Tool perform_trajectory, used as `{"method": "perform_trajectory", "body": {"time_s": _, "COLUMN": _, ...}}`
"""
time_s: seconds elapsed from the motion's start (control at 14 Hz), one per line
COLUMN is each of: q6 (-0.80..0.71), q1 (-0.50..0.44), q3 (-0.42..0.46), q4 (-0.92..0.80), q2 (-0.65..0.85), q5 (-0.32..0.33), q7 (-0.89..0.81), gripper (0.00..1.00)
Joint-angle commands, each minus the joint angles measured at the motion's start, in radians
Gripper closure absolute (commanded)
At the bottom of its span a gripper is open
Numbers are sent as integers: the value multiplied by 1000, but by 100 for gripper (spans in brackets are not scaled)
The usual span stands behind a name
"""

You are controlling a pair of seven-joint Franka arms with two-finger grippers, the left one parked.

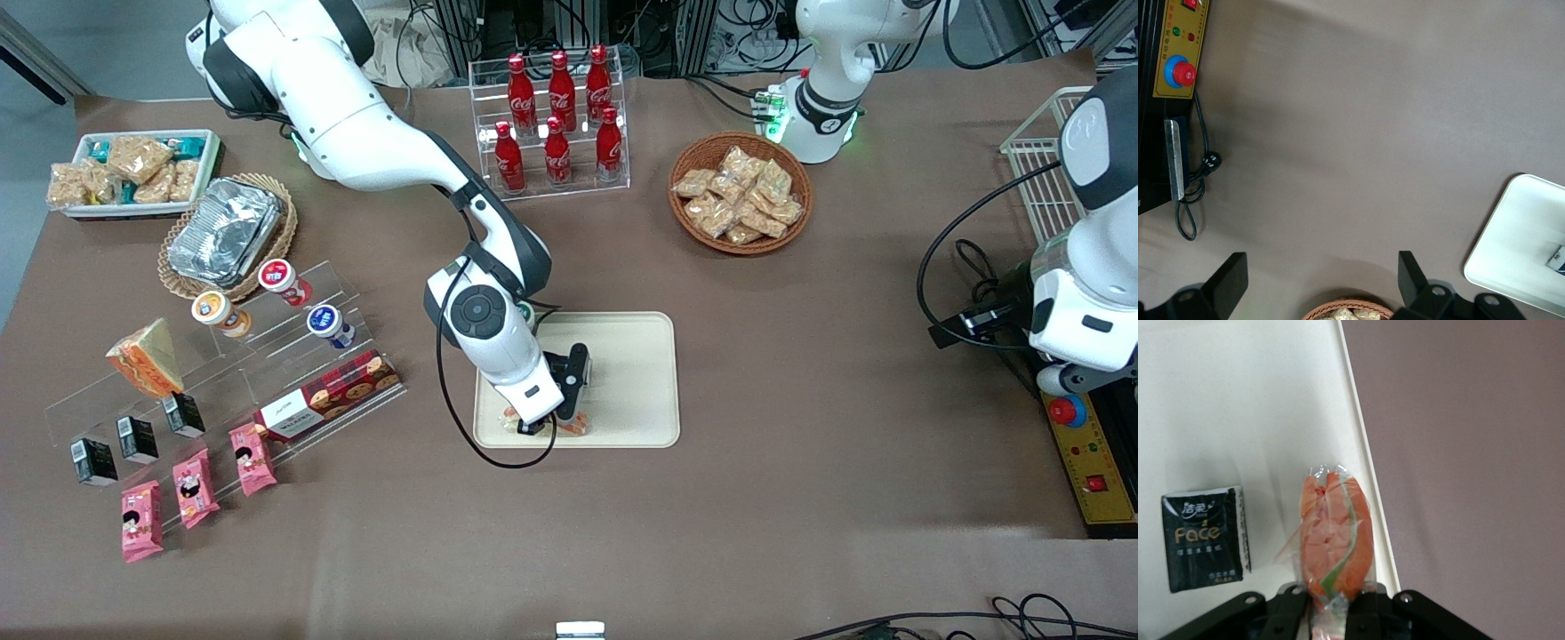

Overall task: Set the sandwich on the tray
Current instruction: 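Lower the sandwich onto the tray and open the right gripper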

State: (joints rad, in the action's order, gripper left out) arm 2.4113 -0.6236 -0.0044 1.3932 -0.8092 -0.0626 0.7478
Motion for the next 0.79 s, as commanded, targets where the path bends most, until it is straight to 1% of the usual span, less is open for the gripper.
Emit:
{"method": "perform_trajectory", "body": {"time_s": 0.0, "q6": 22, "q1": -13, "q3": -2, "q4": -8, "q2": -5, "q5": -13, "q7": -1, "gripper": 41}}
{"method": "perform_trajectory", "body": {"time_s": 0.14, "q6": 22, "q1": -2, "q3": 0, "q4": -8, "q2": 4, "q5": -17, "q7": 1, "gripper": 39}}
{"method": "perform_trajectory", "body": {"time_s": 0.21, "q6": 22, "q1": 1, "q3": 1, "q4": -10, "q2": 13, "q5": -22, "q7": 2, "gripper": 23}}
{"method": "perform_trajectory", "body": {"time_s": 0.29, "q6": 22, "q1": 4, "q3": 0, "q4": -8, "q2": 34, "q5": -49, "q7": 4, "gripper": 1}}
{"method": "perform_trajectory", "body": {"time_s": 0.36, "q6": 20, "q1": 18, "q3": -2, "q4": -8, "q2": 56, "q5": -83, "q7": 4, "gripper": 0}}
{"method": "perform_trajectory", "body": {"time_s": 0.5, "q6": 0, "q1": 53, "q3": -2, "q4": -2, "q2": 109, "q5": -111, "q7": 4, "gripper": 0}}
{"method": "perform_trajectory", "body": {"time_s": 0.57, "q6": -32, "q1": 76, "q3": 0, "q4": 24, "q2": 161, "q5": -117, "q7": 4, "gripper": 0}}
{"method": "perform_trajectory", "body": {"time_s": 0.71, "q6": -134, "q1": 140, "q3": 0, "q4": 41, "q2": 238, "q5": -158, "q7": 4, "gripper": 0}}
